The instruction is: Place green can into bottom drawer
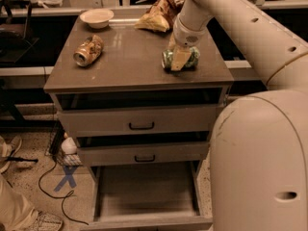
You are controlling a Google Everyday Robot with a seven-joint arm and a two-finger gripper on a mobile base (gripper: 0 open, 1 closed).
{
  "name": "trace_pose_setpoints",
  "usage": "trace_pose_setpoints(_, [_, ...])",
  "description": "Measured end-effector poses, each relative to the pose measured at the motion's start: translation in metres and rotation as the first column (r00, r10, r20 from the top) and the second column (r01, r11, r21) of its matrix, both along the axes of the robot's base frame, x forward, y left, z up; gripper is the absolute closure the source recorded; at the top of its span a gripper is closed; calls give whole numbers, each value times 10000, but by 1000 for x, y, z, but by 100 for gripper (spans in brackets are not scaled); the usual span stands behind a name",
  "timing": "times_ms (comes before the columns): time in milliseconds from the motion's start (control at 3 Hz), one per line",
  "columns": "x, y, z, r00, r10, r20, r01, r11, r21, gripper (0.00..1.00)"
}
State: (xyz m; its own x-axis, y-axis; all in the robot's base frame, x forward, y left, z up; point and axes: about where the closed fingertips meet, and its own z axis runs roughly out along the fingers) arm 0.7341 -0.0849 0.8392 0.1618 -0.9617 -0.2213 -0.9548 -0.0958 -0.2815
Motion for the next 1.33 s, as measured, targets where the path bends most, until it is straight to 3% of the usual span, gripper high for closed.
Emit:
trace_pose_setpoints(333, [-23,-28,16,9975,-678,175,680,9976,-129,99])
trace_pose_setpoints(667, [-78,-65,41,9859,-1639,340,1646,9861,-212,100])
trace_pose_setpoints(1000, [-134,-90,52,9710,-2387,95,2389,9707,-256,100])
trace_pose_setpoints(1333, [-176,-89,34,9580,-2734,-862,2778,9596,444,100])
